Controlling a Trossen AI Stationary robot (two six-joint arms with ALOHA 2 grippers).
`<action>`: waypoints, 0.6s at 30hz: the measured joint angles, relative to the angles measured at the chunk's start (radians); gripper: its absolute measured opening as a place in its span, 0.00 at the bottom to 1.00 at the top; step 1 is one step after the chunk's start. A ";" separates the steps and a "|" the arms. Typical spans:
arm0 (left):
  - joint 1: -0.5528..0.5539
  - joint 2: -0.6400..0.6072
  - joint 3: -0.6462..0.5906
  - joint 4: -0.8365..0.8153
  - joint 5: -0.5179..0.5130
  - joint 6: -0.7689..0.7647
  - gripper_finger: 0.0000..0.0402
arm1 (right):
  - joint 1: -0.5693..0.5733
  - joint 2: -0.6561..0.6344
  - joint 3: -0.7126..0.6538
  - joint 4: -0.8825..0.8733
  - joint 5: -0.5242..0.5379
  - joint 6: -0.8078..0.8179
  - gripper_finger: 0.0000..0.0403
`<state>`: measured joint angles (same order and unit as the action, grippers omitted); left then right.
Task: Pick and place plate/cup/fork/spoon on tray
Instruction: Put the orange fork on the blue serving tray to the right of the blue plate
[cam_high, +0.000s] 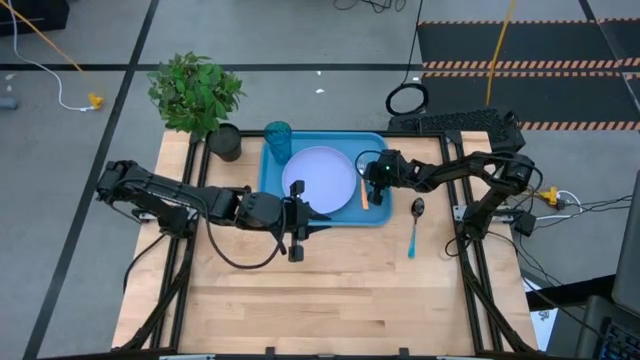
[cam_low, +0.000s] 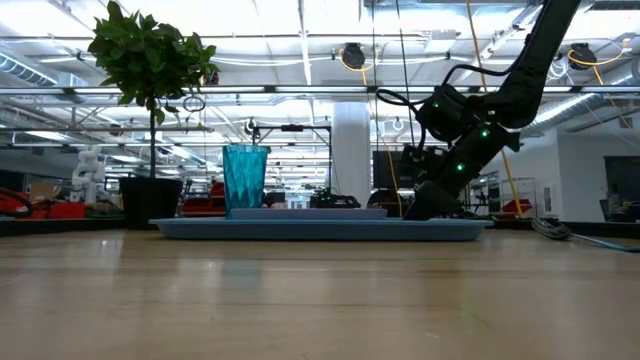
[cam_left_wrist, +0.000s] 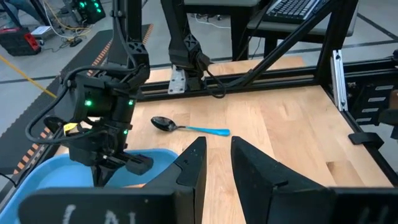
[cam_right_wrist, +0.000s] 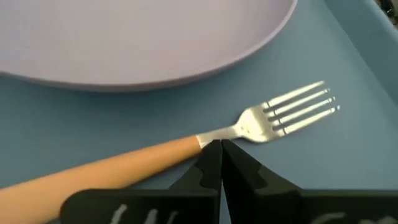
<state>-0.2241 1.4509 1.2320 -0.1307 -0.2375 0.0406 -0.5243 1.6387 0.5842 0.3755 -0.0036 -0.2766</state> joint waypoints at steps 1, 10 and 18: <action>0.000 0.000 0.000 0.000 0.000 0.000 0.19 | 0.000 0.006 0.000 0.003 0.000 0.000 0.00; 0.000 0.000 0.000 0.000 0.000 0.002 0.19 | 0.000 0.005 0.001 -0.011 0.001 0.014 0.00; 0.000 0.000 0.000 0.000 0.000 0.006 0.19 | 0.014 -0.157 0.001 -0.221 -0.003 0.040 0.00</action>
<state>-0.2245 1.4506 1.2320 -0.1305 -0.2375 0.0471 -0.5103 1.4812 0.5848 0.1545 -0.0070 -0.2363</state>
